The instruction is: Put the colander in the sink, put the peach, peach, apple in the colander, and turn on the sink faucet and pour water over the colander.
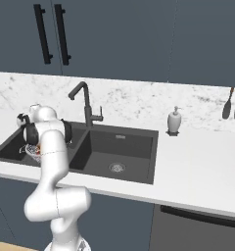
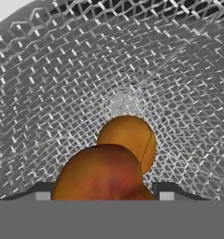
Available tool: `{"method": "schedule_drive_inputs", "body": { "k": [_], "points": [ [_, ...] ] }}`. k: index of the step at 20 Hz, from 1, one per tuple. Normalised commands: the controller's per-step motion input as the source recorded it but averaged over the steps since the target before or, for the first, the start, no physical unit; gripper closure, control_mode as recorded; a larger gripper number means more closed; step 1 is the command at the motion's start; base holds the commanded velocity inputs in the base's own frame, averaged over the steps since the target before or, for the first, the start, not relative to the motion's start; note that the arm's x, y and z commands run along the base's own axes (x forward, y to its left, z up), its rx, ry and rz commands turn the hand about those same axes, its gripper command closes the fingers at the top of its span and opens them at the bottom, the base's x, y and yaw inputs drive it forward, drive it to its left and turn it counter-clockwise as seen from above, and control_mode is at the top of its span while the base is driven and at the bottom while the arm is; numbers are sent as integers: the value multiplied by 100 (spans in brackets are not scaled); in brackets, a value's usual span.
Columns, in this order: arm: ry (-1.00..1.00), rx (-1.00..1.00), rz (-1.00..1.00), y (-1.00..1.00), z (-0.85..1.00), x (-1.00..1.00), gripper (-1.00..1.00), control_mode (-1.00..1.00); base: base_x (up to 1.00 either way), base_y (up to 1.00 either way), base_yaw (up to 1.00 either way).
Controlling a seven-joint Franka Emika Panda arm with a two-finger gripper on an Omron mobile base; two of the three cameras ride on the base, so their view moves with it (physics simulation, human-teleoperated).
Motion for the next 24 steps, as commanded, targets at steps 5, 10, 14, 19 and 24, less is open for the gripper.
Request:
{"method": "schedule_drive_inputs", "body": {
  "k": [5, 10, 14, 19, 24],
  "points": [
    [1, 0, 0, 2, -5, -16, -100, -100, 0, 0, 0],
    [-8, 0, 0, -7, 5, -51, -100, -100, 0, 0, 0],
    [-14, 1, 0, -12, 7, -52, -100, -100, 0, 0, 0],
    [-22, 0, 0, -20, 14, -54, -100, -100, 0, 0, 0],
    [-24, 2, 0, -22, 21, -71, -100, -100, 0, 0, 0]
  ]
}}
